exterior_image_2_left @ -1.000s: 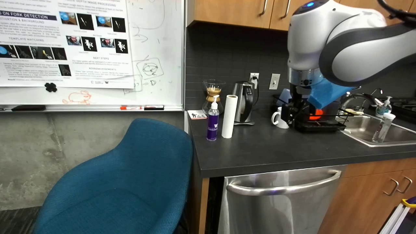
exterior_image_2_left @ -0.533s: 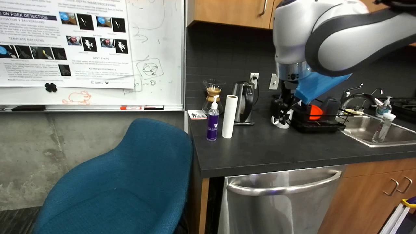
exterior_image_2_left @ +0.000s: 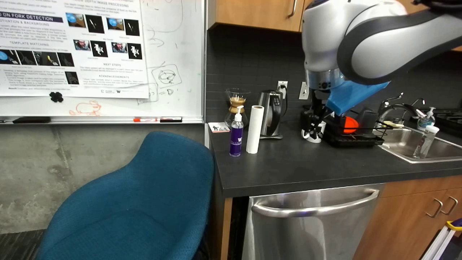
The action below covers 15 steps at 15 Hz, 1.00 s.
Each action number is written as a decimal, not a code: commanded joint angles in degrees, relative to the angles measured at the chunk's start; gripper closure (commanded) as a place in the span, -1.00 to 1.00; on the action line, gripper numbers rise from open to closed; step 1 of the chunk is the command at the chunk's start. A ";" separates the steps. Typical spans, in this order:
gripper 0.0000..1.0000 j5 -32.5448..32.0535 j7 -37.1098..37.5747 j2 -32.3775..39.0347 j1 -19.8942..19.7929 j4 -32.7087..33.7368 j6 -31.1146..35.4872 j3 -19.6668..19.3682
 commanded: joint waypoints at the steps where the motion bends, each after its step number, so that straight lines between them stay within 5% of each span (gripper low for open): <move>1: -1.00 -0.78 0.70 0.38 1.90 0.15 -0.38 -1.69; 11: -1.00 7.95 13.49 7.52 1.25 7.93 0.81 -3.15; 15: -1.00 5.77 22.92 10.18 0.41 10.15 7.20 -4.12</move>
